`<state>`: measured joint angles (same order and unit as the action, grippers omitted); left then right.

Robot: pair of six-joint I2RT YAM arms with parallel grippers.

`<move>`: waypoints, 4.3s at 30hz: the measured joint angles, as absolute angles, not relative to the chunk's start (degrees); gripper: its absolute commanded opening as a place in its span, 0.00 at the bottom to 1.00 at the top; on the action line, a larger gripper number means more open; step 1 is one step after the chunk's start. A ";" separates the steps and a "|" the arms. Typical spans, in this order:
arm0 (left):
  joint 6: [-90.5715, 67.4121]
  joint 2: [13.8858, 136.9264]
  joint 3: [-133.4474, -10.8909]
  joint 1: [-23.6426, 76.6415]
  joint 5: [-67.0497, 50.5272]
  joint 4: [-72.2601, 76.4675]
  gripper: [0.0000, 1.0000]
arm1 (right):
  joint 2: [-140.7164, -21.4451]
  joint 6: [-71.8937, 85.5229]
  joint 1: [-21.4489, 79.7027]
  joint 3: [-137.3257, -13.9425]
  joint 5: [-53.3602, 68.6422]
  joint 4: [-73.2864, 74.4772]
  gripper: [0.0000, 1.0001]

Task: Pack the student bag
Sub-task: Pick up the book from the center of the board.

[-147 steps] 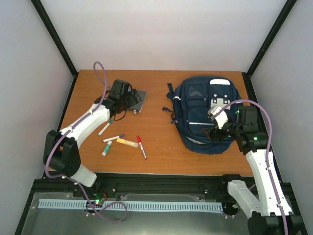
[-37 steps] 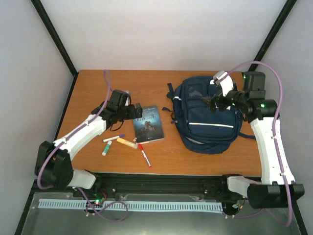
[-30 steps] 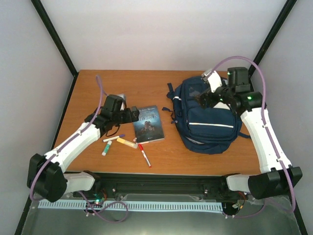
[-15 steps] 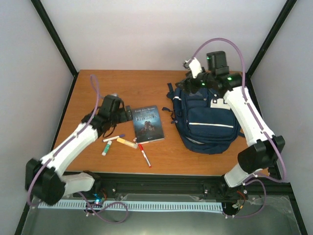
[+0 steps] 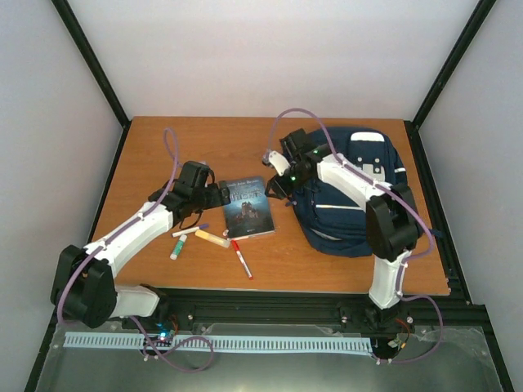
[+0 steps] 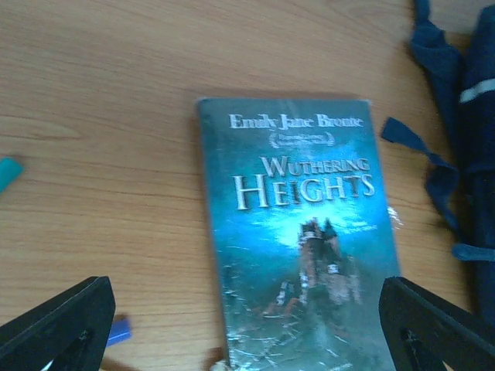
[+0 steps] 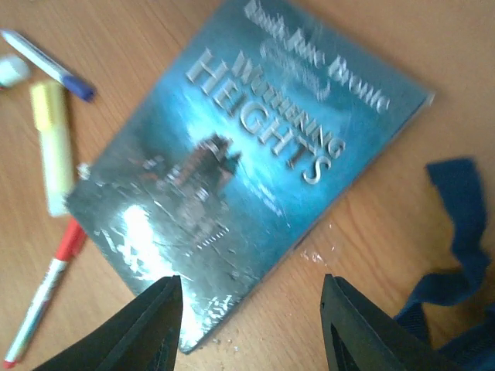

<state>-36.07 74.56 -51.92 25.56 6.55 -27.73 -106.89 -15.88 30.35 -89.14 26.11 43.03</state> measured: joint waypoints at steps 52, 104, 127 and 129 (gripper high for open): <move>-42.48 95.90 -45.28 17.61 -20.84 -0.45 0.88 | -124.84 -8.03 27.88 -89.36 33.82 37.93 0.32; -52.49 93.56 -41.10 15.09 -38.28 6.85 0.44 | -125.32 -9.15 27.75 -91.70 31.11 42.41 0.34; -55.44 90.67 -41.78 15.68 -39.24 3.22 0.17 | -124.38 -9.13 27.73 -90.39 30.55 40.91 0.37; -55.44 90.45 -41.80 15.70 -39.24 3.14 0.10 | -124.38 -9.13 27.73 -90.37 30.55 40.91 0.38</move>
